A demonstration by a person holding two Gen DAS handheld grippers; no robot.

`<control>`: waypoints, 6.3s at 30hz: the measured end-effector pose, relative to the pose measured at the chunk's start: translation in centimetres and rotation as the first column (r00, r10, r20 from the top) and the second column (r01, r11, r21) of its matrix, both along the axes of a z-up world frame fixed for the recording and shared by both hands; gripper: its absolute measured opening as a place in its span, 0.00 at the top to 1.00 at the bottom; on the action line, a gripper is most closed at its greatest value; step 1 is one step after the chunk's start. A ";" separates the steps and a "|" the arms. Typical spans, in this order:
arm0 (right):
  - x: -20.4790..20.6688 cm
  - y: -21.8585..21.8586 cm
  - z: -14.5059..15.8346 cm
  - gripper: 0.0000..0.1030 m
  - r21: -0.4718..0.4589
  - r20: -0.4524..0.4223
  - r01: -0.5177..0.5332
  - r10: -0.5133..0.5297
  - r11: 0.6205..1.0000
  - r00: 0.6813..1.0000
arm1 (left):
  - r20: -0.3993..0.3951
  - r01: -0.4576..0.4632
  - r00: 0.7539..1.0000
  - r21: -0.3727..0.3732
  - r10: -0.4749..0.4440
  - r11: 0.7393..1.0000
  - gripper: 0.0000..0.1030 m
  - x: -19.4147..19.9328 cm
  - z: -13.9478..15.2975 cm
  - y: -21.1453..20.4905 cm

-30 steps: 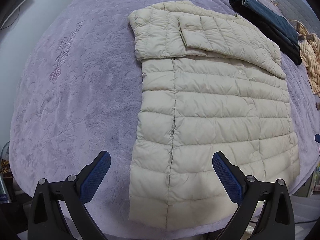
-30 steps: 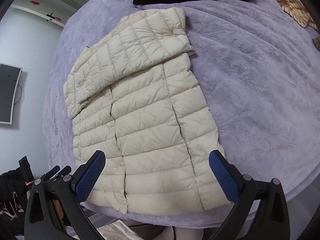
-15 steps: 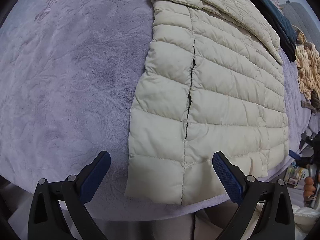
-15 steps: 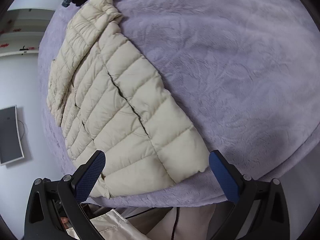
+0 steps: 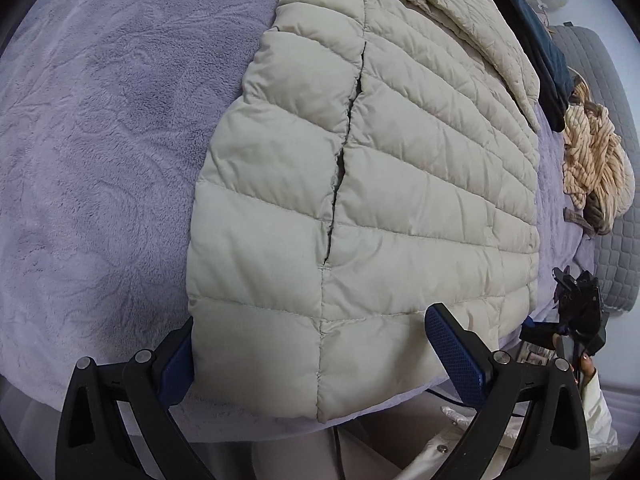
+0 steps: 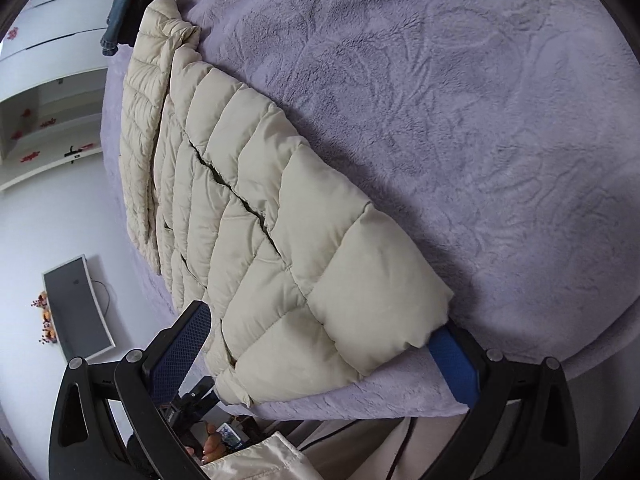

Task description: Fold large clothes

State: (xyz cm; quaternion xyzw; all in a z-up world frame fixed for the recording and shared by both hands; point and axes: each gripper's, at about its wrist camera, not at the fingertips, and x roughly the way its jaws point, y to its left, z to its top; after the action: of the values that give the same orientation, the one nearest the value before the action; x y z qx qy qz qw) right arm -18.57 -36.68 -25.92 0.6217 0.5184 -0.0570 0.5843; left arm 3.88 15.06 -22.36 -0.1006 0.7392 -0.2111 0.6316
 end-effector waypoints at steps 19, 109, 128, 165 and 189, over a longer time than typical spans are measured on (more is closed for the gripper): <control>1.7 3.2 2.4 0.87 0.047 0.127 0.056 -0.061 0.997 0.990 | 0.040 0.040 0.999 -0.208 -0.032 0.977 0.80 0.9 3.8 1.5; 25.1 -6.2 9.4 0.23 -0.299 0.269 -0.155 0.239 0.942 0.933 | 0.351 -0.259 0.907 0.031 0.232 0.965 0.01 21.5 3.5 -1.8; 23.0 -4.0 0.1 0.23 -0.019 0.273 -0.024 0.029 1.000 0.962 | 0.264 -0.228 0.933 -0.085 0.243 0.970 0.01 24.7 -1.2 -3.9; 21.9 -3.3 1.5 0.78 0.132 0.244 0.033 -0.064 0.991 0.968 | 0.266 -0.122 0.953 -0.091 0.142 0.988 0.74 15.8 1.6 -2.7; 34.8 -2.8 14.8 0.77 -0.426 0.198 -0.339 0.452 0.839 0.870 | 0.457 -0.012 0.889 -0.007 0.013 1.000 0.74 16.3 9.8 -5.3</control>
State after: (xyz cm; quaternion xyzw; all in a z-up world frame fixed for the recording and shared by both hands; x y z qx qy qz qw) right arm 16.28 -39.47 -11.08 0.3770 0.5240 0.0596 0.7614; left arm 20.16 9.72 -12.60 -0.0540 0.5687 -0.2262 0.7890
